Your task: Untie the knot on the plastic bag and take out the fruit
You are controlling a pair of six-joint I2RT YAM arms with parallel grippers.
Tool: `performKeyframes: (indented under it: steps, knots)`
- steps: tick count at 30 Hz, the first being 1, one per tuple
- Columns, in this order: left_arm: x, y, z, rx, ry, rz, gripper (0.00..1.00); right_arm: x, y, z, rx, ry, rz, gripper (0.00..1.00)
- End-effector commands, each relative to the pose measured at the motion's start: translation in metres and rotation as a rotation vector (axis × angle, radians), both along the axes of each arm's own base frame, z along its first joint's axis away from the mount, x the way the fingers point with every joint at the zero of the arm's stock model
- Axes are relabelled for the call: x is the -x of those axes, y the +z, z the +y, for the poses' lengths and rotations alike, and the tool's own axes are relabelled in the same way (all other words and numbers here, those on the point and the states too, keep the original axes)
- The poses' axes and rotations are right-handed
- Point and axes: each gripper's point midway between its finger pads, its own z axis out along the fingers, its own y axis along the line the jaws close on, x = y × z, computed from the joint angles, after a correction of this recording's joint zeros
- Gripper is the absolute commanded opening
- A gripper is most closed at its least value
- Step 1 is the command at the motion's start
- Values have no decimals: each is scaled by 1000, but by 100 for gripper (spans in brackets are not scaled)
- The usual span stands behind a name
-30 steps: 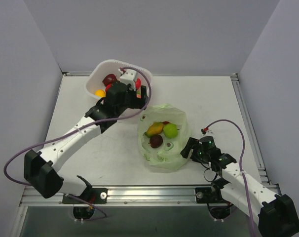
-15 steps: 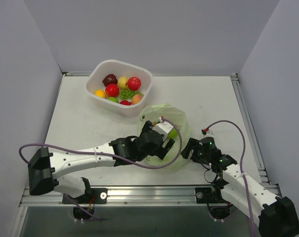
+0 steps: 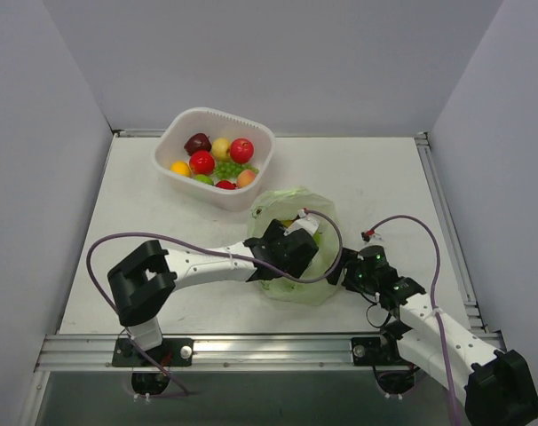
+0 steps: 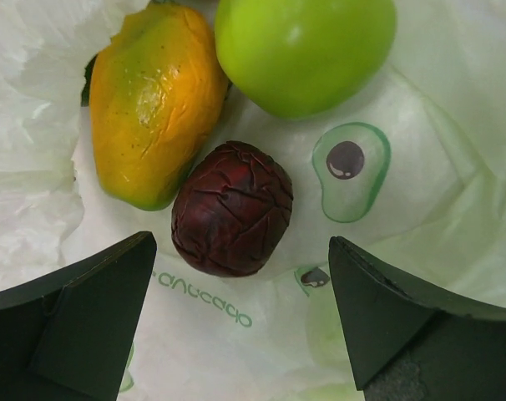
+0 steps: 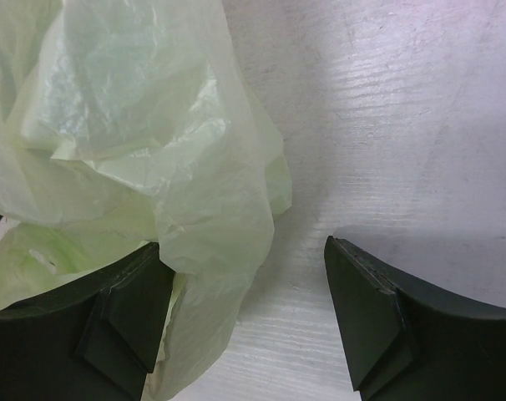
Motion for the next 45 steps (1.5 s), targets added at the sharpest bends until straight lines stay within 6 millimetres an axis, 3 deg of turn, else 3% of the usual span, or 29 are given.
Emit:
performKeyframes:
  steps: [1,7,11,12,16,19,21,27,36,39,40,43,44,45]
  knots:
    - [-14,1,-11,53,52,-6,96,12,-12,-4,38,20,60,72]
    - [-25,-21,-12,23,48,10,95,12,-14,-3,46,24,73,72]
    - [-24,-30,-17,15,37,21,87,13,-14,-3,48,23,77,72]
    - [-24,-32,-16,13,36,22,84,13,-15,-4,51,22,79,72]
    - [-21,-28,-20,25,11,8,52,12,-15,-4,50,18,83,72]
    - [-17,-16,-26,44,-18,-11,40,12,-15,-3,50,20,86,72]
    - [-10,-7,-30,49,-45,-21,37,12,-16,-3,55,23,96,72]
    - [6,56,-40,166,-118,-77,34,12,-16,-3,56,25,100,72]
    - [6,190,-8,349,-144,-266,34,11,-17,-2,60,24,106,72]
    - [-9,223,11,406,-127,-289,34,11,-17,-3,60,18,104,72]
    - [-24,232,26,422,-82,-306,34,11,-17,-3,60,16,102,72]
    - [-48,248,47,456,-27,-325,34,11,-16,-4,59,13,97,72]
    - [-68,247,64,453,29,-335,34,11,-15,-3,59,15,91,72]
    - [-75,250,66,481,33,-334,34,10,-15,-4,57,9,90,72]
